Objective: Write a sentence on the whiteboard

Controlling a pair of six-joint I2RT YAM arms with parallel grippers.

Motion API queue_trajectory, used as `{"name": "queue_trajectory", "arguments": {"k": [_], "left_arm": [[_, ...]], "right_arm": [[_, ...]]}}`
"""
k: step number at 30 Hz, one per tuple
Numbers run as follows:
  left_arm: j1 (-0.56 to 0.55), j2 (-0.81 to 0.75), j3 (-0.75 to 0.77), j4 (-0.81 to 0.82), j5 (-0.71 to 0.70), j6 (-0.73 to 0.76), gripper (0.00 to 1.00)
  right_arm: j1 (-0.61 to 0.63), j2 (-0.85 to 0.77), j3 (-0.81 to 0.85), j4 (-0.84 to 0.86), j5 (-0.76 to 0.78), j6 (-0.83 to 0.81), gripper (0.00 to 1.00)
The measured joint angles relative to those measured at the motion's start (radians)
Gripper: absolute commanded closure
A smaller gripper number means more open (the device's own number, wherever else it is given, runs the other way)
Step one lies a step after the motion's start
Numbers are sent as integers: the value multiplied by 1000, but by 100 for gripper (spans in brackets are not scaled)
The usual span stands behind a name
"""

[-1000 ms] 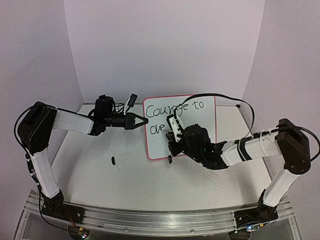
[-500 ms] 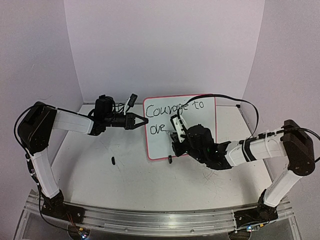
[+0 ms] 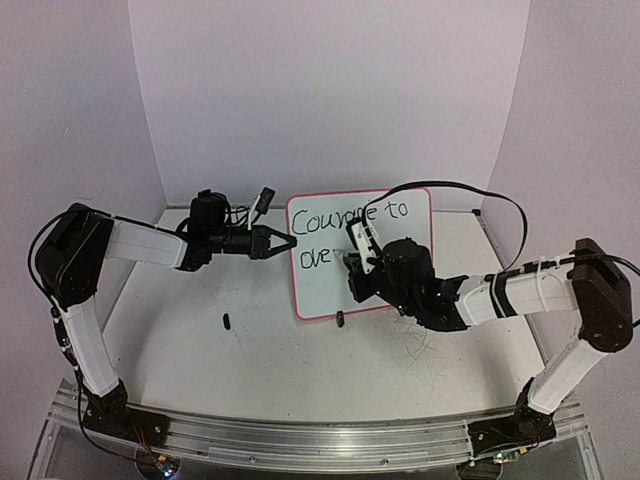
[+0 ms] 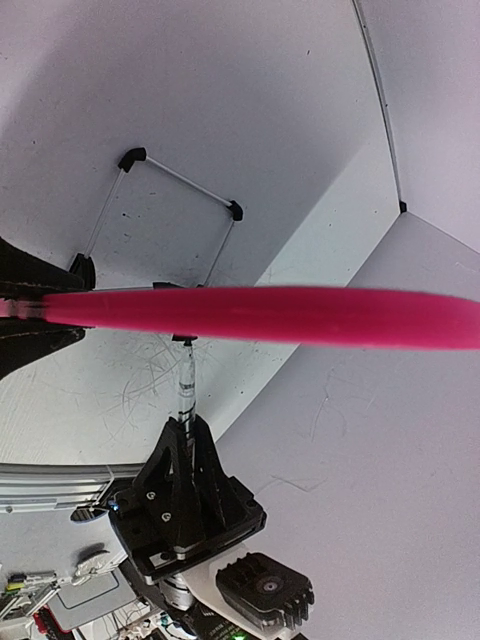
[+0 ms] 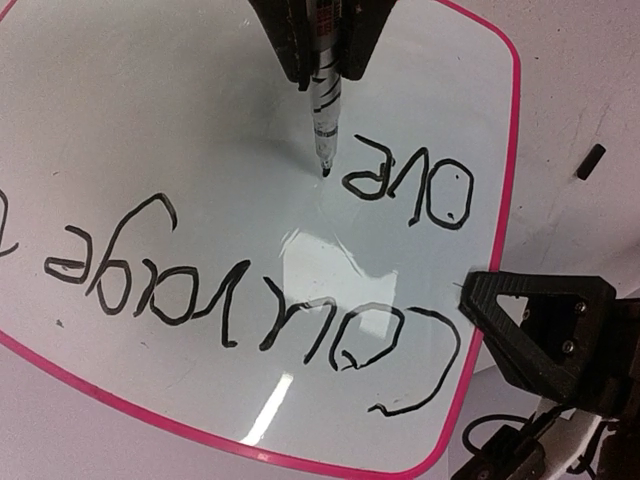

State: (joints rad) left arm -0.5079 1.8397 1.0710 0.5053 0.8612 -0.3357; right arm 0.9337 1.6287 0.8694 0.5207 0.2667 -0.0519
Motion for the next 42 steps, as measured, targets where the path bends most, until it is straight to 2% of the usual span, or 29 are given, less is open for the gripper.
{"name": "queue_trajectory", "arguments": {"k": [25,42], "left_arm": [[0,0,0,0,0,0,100],[0,0,0,0,-1,0,100]], "right_arm": [[1,37,27,7,8,2,100],[21,37,-14,-5,5,47,100]]}}
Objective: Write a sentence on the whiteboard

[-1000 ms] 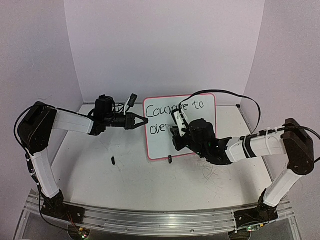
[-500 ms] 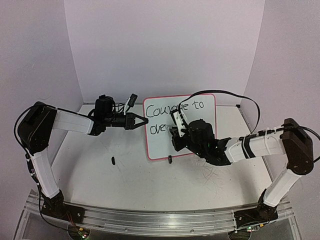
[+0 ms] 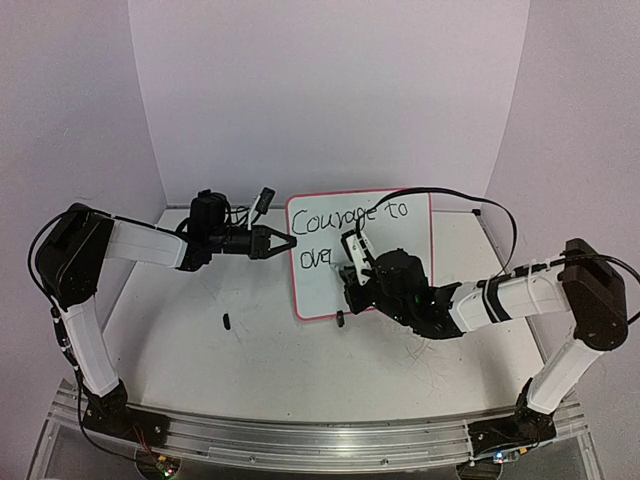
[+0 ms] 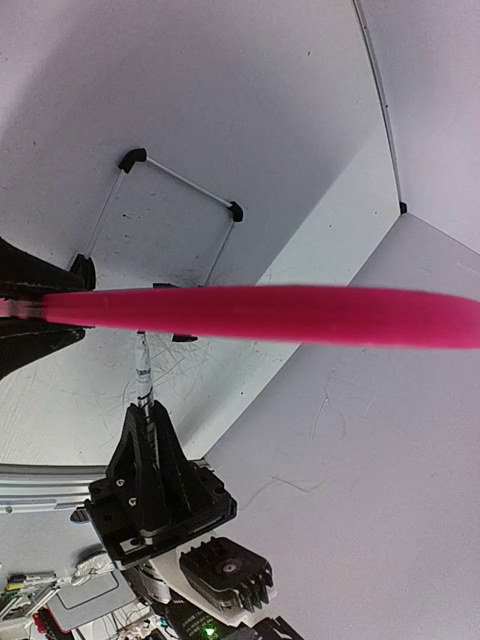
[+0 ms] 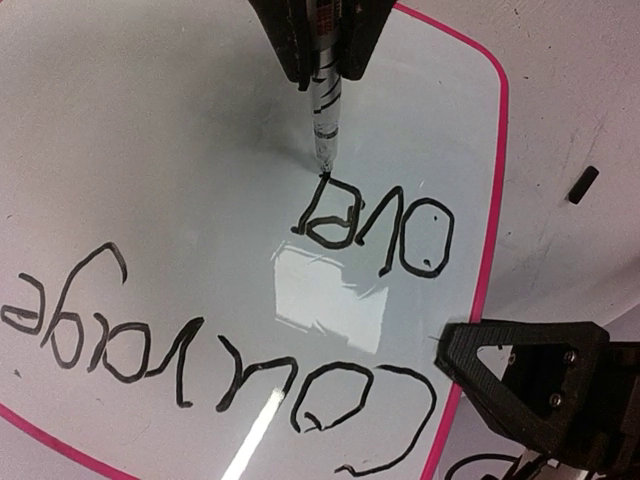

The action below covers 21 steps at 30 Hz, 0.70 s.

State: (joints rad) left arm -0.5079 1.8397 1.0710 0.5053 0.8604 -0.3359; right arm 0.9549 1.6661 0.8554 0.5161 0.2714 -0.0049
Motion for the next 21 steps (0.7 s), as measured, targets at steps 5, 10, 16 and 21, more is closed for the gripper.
{"name": "queue_trajectory", "arguments": {"k": [5,10,16,21], "left_arm": [[0,0,0,0,0,0,100],[0,0,0,0,0,0,100],[0,0,0,0,0,0,100],[0,0,0,0,0,0,100]], "right_arm": [[11,0,-14,-11,0,23,100],[12,0,-16,-12,2,32,100],[13,0,-12,-9,12,31,100],[12,0,5,-8,34,29,100]]}}
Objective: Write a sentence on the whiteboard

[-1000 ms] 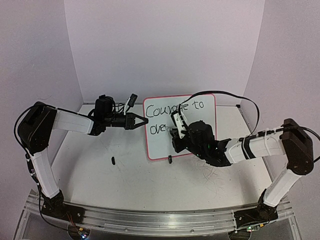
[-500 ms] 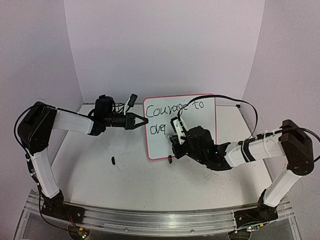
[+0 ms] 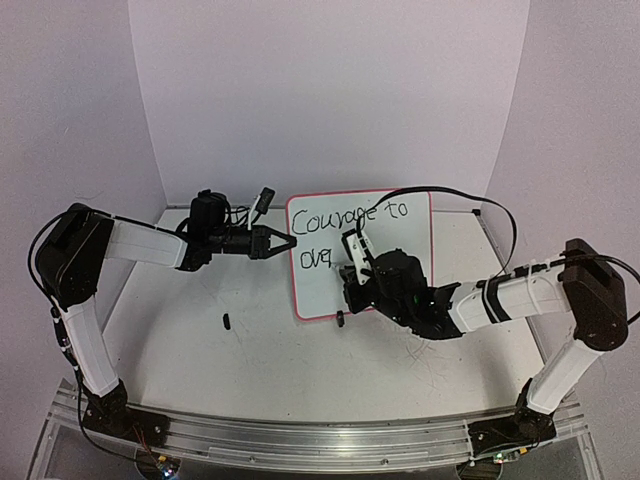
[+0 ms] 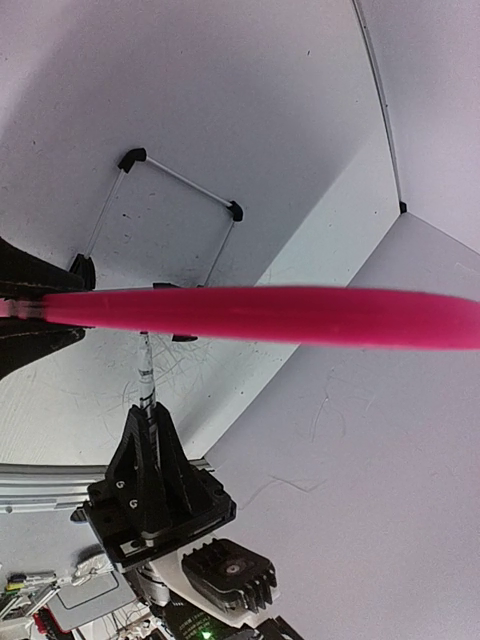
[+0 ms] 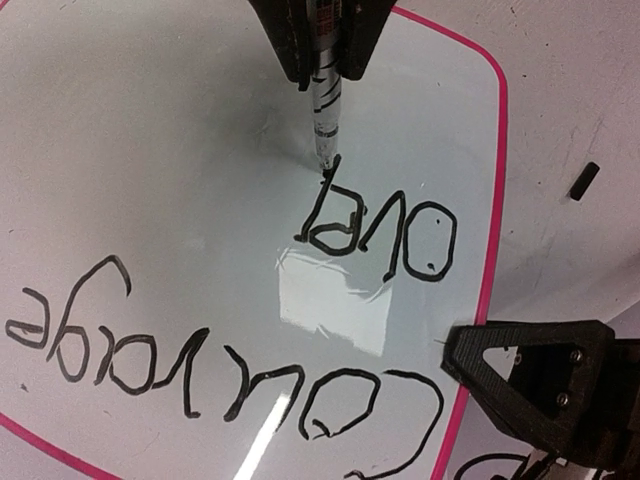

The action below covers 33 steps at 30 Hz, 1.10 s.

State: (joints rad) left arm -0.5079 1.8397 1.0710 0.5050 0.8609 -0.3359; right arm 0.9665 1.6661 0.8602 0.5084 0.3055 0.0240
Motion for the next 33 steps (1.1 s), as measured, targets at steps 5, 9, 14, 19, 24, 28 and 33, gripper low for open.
{"name": "queue_trajectory", "arguments": {"k": [5,9,14,19,24,28,33], "left_arm": [[0,0,0,0,0,0,100],[0,0,0,0,0,0,100],[0,0,0,0,0,0,100],[0,0,0,0,0,0,100],[0,0,0,0,2,1,100],[0,0,0,0,2,1,100],[0,0,0,0,2,2,100]], "right_arm": [[-7,0,15,6,13,-2,100],[-11,1,23,8,21,-5,100],[-12,1,28,8,42,-4,100],[-13,-6,25,7,51,0,100],[-20,-114,-37,6,2,-4,100],[-34,-190,-55,22,-31,-20,100],[-61,-181,-56,20,-79,-45,100]]}}
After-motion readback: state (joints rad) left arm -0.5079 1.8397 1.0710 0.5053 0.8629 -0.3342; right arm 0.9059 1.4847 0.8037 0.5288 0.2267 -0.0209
